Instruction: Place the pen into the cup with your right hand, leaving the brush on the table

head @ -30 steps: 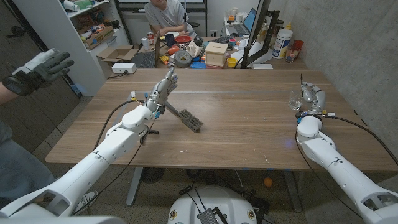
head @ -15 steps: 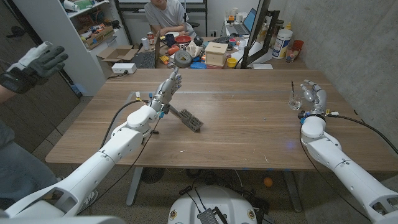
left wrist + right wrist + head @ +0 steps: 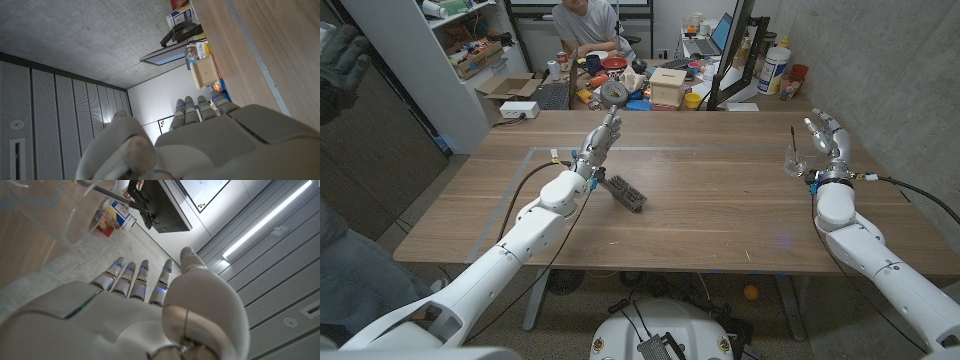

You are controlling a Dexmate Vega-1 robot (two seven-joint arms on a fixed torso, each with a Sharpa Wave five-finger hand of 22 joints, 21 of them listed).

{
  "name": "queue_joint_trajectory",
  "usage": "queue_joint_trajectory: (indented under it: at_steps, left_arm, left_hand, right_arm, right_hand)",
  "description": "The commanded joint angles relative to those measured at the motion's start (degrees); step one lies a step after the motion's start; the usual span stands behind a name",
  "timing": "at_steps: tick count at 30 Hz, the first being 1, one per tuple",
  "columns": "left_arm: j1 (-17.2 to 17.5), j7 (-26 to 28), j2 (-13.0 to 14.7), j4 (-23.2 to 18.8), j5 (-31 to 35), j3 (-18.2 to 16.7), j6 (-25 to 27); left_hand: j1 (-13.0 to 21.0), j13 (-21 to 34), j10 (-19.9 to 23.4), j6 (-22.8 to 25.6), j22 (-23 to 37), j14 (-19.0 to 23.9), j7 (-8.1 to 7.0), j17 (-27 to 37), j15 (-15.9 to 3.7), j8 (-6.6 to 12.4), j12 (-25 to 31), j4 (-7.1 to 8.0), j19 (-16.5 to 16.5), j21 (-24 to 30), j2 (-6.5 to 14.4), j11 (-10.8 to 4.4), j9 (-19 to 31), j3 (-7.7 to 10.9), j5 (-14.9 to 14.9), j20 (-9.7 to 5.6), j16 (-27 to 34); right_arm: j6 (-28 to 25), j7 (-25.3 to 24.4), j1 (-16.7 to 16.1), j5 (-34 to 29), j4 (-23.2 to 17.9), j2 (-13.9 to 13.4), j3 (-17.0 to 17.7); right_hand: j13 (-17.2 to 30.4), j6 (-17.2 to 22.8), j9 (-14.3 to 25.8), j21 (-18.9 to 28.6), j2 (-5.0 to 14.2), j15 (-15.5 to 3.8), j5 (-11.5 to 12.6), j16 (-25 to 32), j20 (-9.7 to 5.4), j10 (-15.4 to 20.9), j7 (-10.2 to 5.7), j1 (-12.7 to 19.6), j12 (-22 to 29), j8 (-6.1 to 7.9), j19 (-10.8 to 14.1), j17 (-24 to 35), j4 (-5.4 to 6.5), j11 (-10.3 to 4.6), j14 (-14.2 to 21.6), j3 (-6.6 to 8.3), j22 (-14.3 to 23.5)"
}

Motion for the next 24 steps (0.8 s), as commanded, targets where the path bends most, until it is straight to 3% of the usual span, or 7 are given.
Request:
queue_joint_trajectory:
  at_steps: [1, 7, 15, 19, 24]
  left_arm:
    - [-2.78, -1.01, -1.94, 2.59, 2.91, 1.40, -4.59]
    - [-4.26, -3.20, -0.38, 2.16, 6.21, 1.24, -9.11]
    - [-6.40, -3.59, -0.83, 3.99, 10.36, 2.43, -11.28]
    - [-6.63, -2.67, -1.25, 5.50, 12.51, 3.26, -11.32]
    - [-8.43, -3.97, -2.37, 9.70, 13.19, 4.30, -12.12]
  left_hand:
    - [0.34, 0.09, 0.68, 0.83, 0.17, 0.31, 0.19, 0.10, 0.25, 0.48, 0.29, -0.12, -0.22, -0.05, 0.82, 0.22, 0.17, -0.30, -0.16, -0.07, 0.06]
    - [0.70, 0.09, 1.60, 1.78, 0.17, 0.83, 0.33, 0.08, 0.18, 0.72, 0.57, -0.21, 0.13, 0.09, 1.24, 0.15, 0.17, -0.17, -0.19, -0.18, 0.20]
    - [1.03, 0.08, 1.84, 2.17, 0.16, 0.99, 0.18, 0.06, 0.09, 0.76, 0.58, -0.30, 0.14, 0.09, 1.61, -0.32, 0.16, -0.03, -0.21, -0.23, 0.20]
    - [1.19, 0.08, 2.15, 2.32, 0.16, 1.09, -0.03, 0.05, 0.00, 0.77, 0.66, -0.33, 0.18, 0.11, 1.80, -0.25, 0.16, 0.05, -0.23, -0.24, 0.21]
    - [1.48, 0.08, 2.61, 3.07, 0.15, 1.52, -0.29, 0.04, -0.14, 0.97, 0.76, -0.41, 0.31, 0.15, 2.12, -0.44, 0.16, 0.18, -0.27, -0.29, 0.32]
  right_arm:
    - [8.11, 1.25, -3.76, -7.26, -7.46, -3.44, 2.71]
    - [10.16, -0.90, -4.80, -13.75, -11.71, -2.16, 3.47]
    - [6.70, -1.37, -6.06, -18.88, -16.89, -0.15, 3.52]
    - [7.56, -0.33, -4.34, -19.36, -14.82, 1.00, 2.14]
    - [11.57, -0.14, -1.24, -19.40, -9.08, 3.23, 0.16]
  right_hand:
    - [0.22, 0.89, 0.06, 0.44, 0.56, 0.04, -0.66, 0.88, 0.13, 1.65, 2.67, -4.03, 0.98, -0.35, 0.14, 0.17, 2.39, 0.66, 0.38, -1.23, 0.18]
    - [0.13, 1.69, -0.04, 1.27, 1.28, -0.61, -1.32, 1.57, -0.44, 3.42, 6.33, -8.08, 1.61, -0.44, 2.36, 0.08, 4.53, 0.64, 2.72, -2.50, 0.11]
    - [0.09, 1.76, -0.07, 1.36, 1.47, -0.43, -1.49, 1.67, -0.12, 4.23, 6.01, -9.25, 1.84, -0.55, 2.81, -0.01, 5.09, 0.72, 3.52, -2.87, 0.09]
    - [0.08, 2.26, -0.07, 1.38, 1.56, -0.28, -1.55, 1.71, 0.10, 4.62, 5.59, -9.61, 1.95, -0.40, 2.95, -0.06, 5.24, 0.72, 3.94, -2.97, 0.08]
    - [0.07, 2.58, -0.06, 1.39, 1.70, -0.16, -1.58, 1.70, 0.26, 4.92, 5.36, -9.82, 2.04, -0.31, 3.06, -0.11, 5.32, 0.53, 4.19, -2.98, 0.07]
